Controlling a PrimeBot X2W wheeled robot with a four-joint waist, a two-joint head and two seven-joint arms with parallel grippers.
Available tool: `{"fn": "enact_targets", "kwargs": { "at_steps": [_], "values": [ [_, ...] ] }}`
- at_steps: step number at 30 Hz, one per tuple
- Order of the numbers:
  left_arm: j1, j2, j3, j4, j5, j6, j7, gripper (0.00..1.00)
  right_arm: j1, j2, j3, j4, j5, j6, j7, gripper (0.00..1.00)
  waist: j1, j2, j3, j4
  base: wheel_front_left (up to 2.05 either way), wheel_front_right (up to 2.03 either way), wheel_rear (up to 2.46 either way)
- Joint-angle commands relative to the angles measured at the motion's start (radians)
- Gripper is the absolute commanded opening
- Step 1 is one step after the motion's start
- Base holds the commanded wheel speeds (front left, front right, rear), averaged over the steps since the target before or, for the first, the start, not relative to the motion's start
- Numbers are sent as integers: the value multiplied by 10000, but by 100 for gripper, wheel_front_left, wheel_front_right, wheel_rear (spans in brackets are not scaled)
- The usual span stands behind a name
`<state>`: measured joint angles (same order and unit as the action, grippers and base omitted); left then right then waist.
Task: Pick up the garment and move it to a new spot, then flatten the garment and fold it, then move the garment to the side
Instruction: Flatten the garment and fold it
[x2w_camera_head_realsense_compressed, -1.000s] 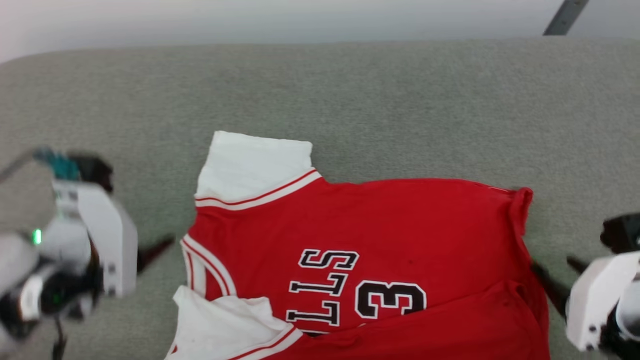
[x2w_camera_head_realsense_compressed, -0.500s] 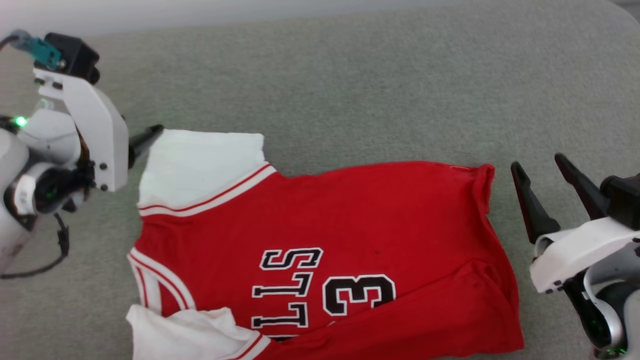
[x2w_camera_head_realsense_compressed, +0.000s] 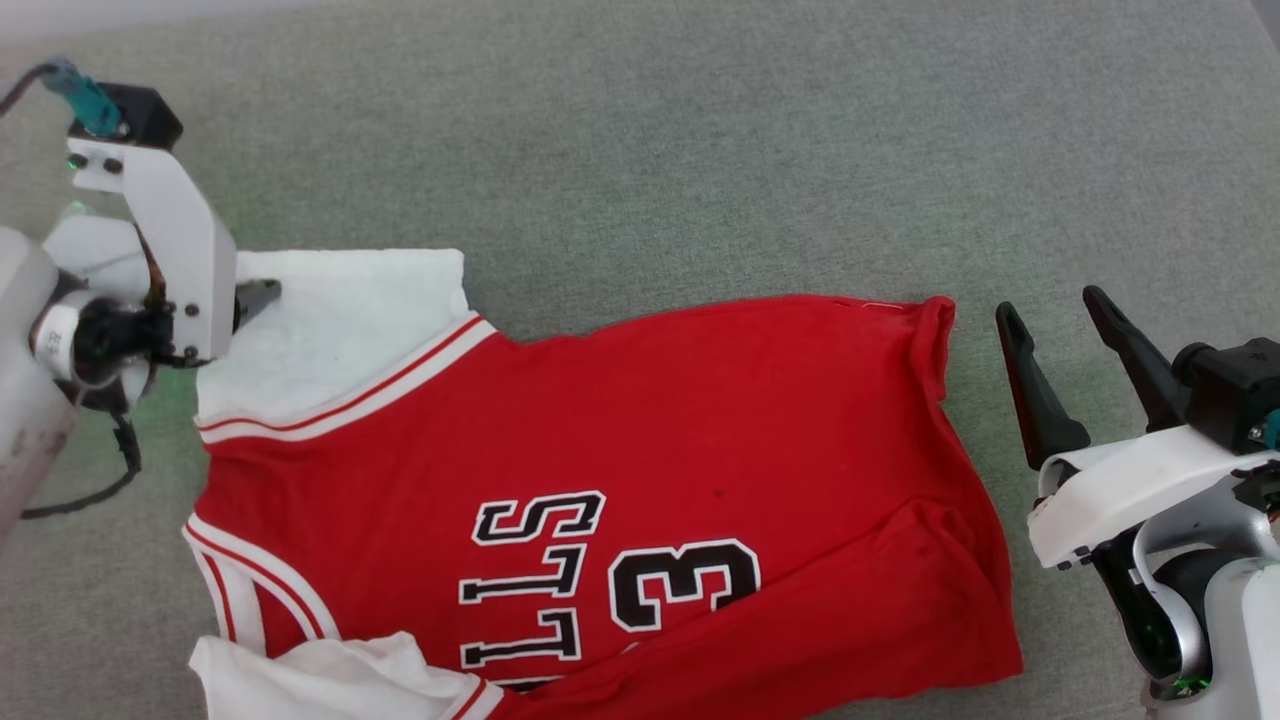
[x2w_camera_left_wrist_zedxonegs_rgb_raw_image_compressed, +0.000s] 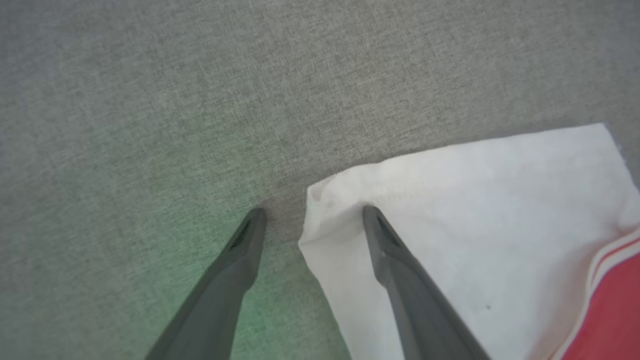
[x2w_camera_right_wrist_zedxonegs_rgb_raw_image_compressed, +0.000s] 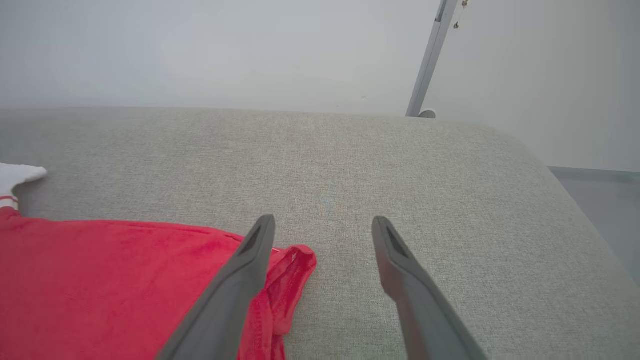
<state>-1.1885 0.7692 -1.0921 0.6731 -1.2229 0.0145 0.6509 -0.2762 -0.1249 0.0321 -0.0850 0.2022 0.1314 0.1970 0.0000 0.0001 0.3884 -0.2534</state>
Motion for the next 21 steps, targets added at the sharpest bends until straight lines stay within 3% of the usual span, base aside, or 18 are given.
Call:
{"fn": "enact_targets", "kwargs": {
  "at_steps": [1, 2, 3, 4, 10, 21],
  "values": [
    [-43, -143, -87, 267, 49, -71, 131, 100, -132, 37, -19, 40, -3, -16, 32, 100, 0, -1, 61, -39, 0, 0, 0],
    [-5, -262, -126, 447, 6, -129, 227, 84, -159, 37, -24, 48, 10, -16, 36, 100, 0, -1, 80, -35, 0, 0, 0],
    [28, -369, -158, 583, -53, -192, 318, 11, -165, 56, -31, 89, 47, -16, 118, 100, 0, -1, 96, -33, 0, 0, 0],
    [41, -456, -205, 729, -72, -251, 416, 0, -168, 66, -6, 116, 94, -16, 196, 100, 0, -1, 109, -30, 0, 0, 0],
    [-193, -850, -231, 1361, 51, -615, 181, 0, -540, 141, 30, 265, 461, -16, 1268, 100, 0, -1, 212, 22, 0, 0, 0],
    [-642, -1448, -254, 2059, 93, -1095, 9, 0, -1929, 119, -172, 1706, 885, -16, 4440, 100, 0, -1, 356, 471, 0, 0, 0]
  ]
}}
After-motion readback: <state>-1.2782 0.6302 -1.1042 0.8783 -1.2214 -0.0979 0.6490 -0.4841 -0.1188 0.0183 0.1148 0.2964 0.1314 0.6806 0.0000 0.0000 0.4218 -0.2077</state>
